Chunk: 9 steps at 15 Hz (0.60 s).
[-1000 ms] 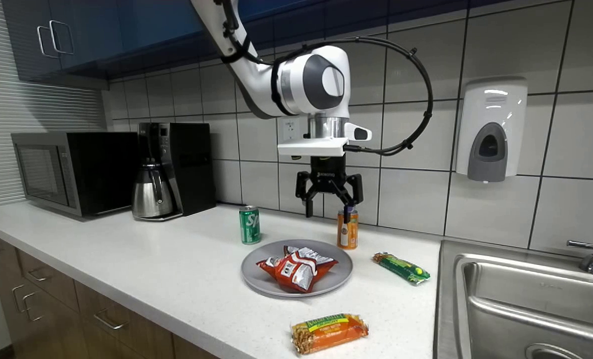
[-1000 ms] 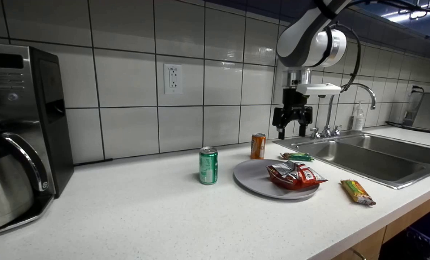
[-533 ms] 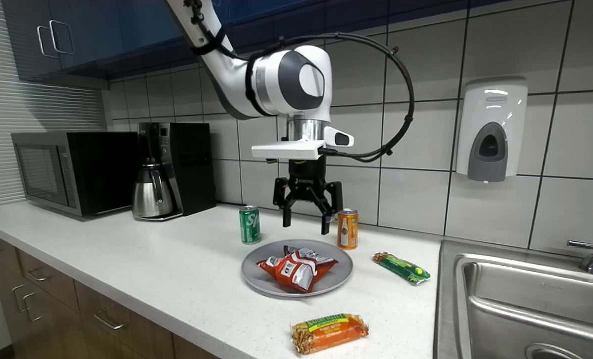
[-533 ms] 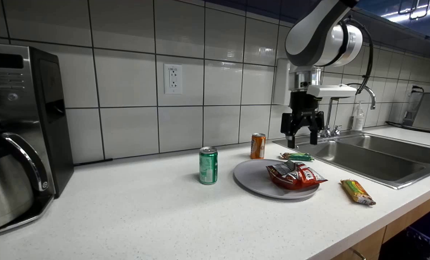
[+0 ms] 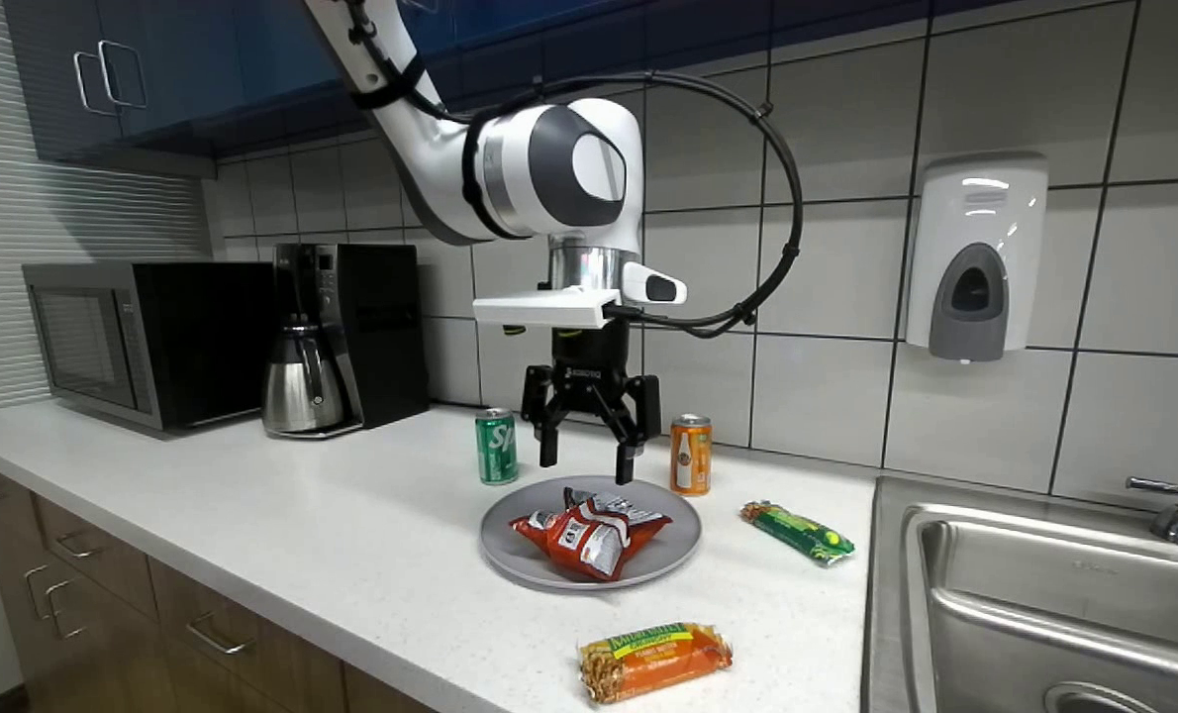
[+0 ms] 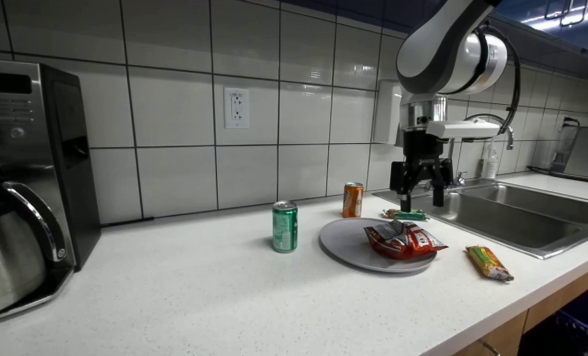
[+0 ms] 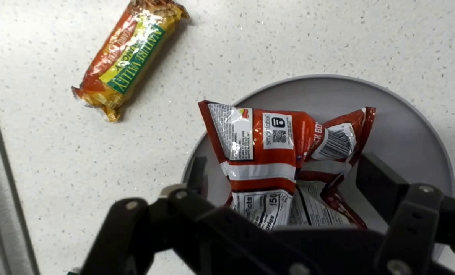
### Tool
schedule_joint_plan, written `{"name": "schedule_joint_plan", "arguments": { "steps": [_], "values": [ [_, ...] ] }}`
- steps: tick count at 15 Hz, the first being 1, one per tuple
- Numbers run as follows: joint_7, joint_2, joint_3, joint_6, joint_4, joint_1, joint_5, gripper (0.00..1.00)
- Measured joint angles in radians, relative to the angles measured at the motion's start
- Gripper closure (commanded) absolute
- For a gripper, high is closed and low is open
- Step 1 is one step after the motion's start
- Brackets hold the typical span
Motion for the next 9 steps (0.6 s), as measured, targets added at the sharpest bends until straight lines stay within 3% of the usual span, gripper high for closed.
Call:
{"name": "schedule_joint_plan", "arguments": {
  "steps": [9],
  "values": [
    [0.002,0.018,-0.001,0.013,0.000,0.006,0.000,0.00]
  ]
}}
